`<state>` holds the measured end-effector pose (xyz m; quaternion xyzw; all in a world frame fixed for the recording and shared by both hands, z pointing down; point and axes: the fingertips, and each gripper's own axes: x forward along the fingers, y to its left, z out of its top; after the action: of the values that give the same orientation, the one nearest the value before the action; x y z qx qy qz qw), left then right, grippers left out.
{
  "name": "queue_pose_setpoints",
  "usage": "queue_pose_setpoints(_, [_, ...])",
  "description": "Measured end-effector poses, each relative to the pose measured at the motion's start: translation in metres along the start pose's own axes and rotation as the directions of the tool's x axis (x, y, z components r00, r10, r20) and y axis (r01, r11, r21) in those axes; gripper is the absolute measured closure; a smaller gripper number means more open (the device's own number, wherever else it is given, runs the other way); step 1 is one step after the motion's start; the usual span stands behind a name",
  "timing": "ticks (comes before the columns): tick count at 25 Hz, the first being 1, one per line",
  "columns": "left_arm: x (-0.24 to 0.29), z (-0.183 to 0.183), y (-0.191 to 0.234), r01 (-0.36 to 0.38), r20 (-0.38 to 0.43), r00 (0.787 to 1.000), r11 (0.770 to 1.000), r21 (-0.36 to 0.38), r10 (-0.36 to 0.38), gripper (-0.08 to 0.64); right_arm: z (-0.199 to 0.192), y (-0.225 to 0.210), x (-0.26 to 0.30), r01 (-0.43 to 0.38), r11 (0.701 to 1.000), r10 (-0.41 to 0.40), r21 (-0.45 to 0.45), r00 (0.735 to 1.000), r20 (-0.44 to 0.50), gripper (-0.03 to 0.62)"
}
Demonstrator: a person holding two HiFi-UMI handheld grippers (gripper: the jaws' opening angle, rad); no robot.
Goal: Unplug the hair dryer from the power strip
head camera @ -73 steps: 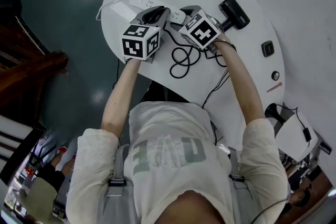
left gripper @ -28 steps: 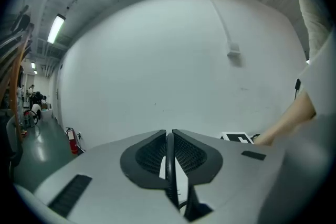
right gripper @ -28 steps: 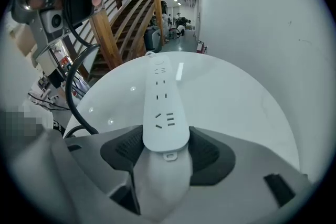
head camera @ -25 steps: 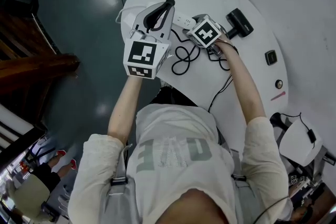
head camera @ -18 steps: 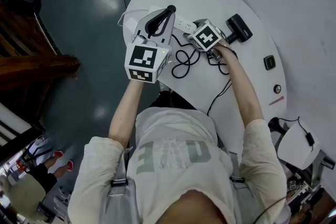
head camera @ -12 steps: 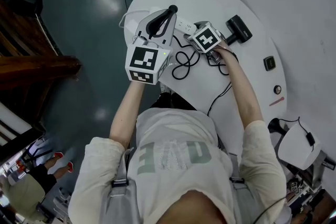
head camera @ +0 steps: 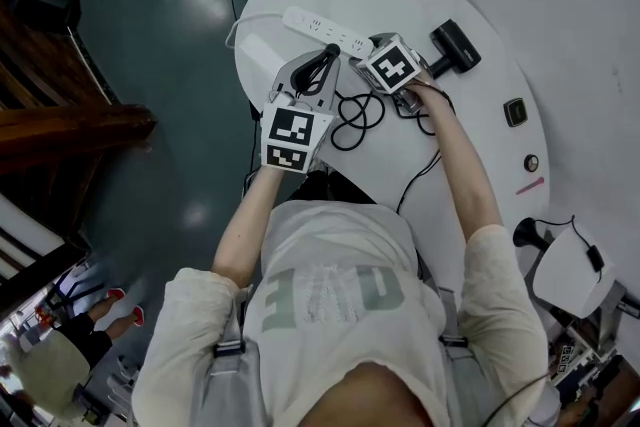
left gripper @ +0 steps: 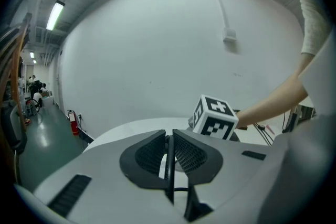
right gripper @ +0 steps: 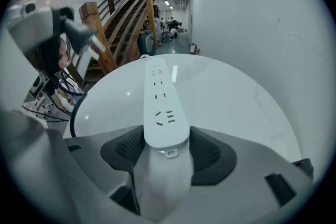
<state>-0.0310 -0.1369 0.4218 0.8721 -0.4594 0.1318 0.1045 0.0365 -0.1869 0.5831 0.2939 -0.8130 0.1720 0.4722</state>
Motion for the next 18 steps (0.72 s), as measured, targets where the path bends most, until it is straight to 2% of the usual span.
queue_pose_setpoints(4, [0.004, -0.038, 0.003, -0.018, -0.081, 0.996, 1.000, 0.021, 0.020, 0.508, 0.000, 0.000, 0.000, 0.002, 1.000, -0.002, 0.001, 1.000, 0.006, 0.328])
queue_pose_setpoints(8, [0.010, -0.069, 0.006, -0.039, -0.164, 0.985, 0.996, 0.077, 0.051, 0.508, 0.001, -0.001, 0.000, 0.000, 1.000, 0.000, 0.002, 1.000, 0.011, 0.328])
queue_pose_setpoints(13, [0.014, -0.081, -0.004, -0.014, -0.202, 0.979, 0.992, 0.126, 0.039, 0.505, 0.001, -0.001, -0.001, 0.002, 1.000, -0.002, 0.002, 1.000, 0.012, 0.328])
queue_pose_setpoints(16, [0.018, -0.084, -0.011, 0.010, -0.221, 0.975, 0.991, 0.130, 0.019, 0.502, 0.001, -0.001, -0.001, 0.003, 1.000, -0.003, 0.002, 1.000, 0.015, 0.328])
queue_pose_setpoints(17, [0.020, -0.086, -0.014, 0.024, -0.232, 0.973, 0.993, 0.117, 0.003, 0.486, 0.001, -0.001, -0.001, 0.004, 1.000, -0.004, 0.002, 1.000, 0.015, 0.328])
queue_pose_setpoints(18, [0.021, -0.089, -0.016, 0.039, -0.243, 0.970, 0.994, 0.099, -0.014, 0.419, 0.001, -0.001, -0.001, 0.005, 1.000, -0.005, 0.001, 1.000, 0.015, 0.328])
